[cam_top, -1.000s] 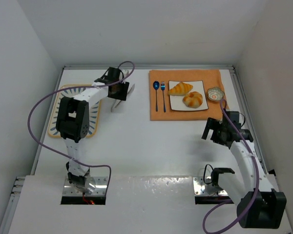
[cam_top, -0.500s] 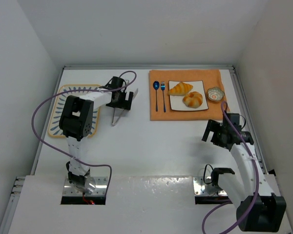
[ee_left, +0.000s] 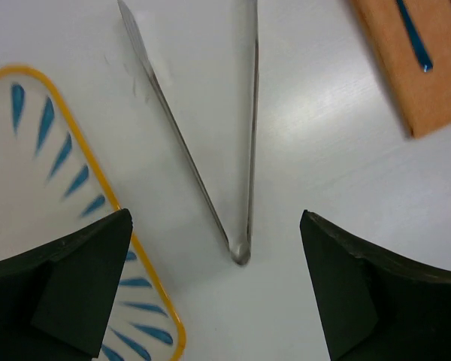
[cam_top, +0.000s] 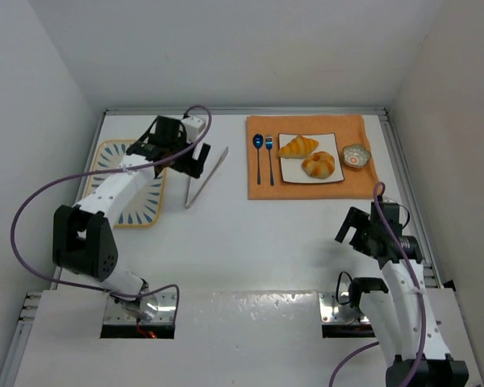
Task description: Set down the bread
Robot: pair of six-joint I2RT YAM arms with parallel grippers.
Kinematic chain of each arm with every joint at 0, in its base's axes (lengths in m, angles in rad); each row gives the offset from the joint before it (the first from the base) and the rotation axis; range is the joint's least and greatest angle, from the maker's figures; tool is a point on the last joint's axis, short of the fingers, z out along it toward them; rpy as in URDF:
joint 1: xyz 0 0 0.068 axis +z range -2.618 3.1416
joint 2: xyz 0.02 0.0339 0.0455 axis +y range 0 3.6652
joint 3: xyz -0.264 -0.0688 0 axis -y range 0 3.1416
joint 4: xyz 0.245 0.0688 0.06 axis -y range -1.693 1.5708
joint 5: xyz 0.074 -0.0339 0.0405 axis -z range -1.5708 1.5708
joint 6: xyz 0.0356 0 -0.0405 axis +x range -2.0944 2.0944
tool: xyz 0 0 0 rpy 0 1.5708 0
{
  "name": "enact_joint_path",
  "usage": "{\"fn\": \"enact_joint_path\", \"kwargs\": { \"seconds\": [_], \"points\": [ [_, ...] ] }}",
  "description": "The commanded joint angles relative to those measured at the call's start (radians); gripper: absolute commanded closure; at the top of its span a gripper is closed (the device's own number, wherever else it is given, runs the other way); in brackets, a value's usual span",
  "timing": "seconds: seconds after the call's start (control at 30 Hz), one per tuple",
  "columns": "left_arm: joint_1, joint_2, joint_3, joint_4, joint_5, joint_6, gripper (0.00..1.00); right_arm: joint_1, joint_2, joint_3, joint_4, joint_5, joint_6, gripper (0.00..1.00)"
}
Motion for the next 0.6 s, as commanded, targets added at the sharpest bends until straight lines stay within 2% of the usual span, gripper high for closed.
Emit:
{"fn": "enact_joint_path", "kwargs": {
  "seconds": [0.0, 0.27, 0.57],
  "points": [
    [0.044, -0.024, -0.146, -0.085, 0.044, 0.074, 0.00, -0.003, -0.041, -0.014, 0.011, 0.034, 0.040, 0.00],
    [0.123, -0.110, -0.275, -0.050, 0.087, 0.063, 0.00, -0.003, -0.046, 0.003, -0.005, 0.021, 0.052, 0.00],
    [0.164, -0.188, -0.330, -0.031, 0.130, 0.054, 0.00, -0.003, -0.072, -0.023, -0.003, -0.011, 0.070, 0.00]
  ]
}}
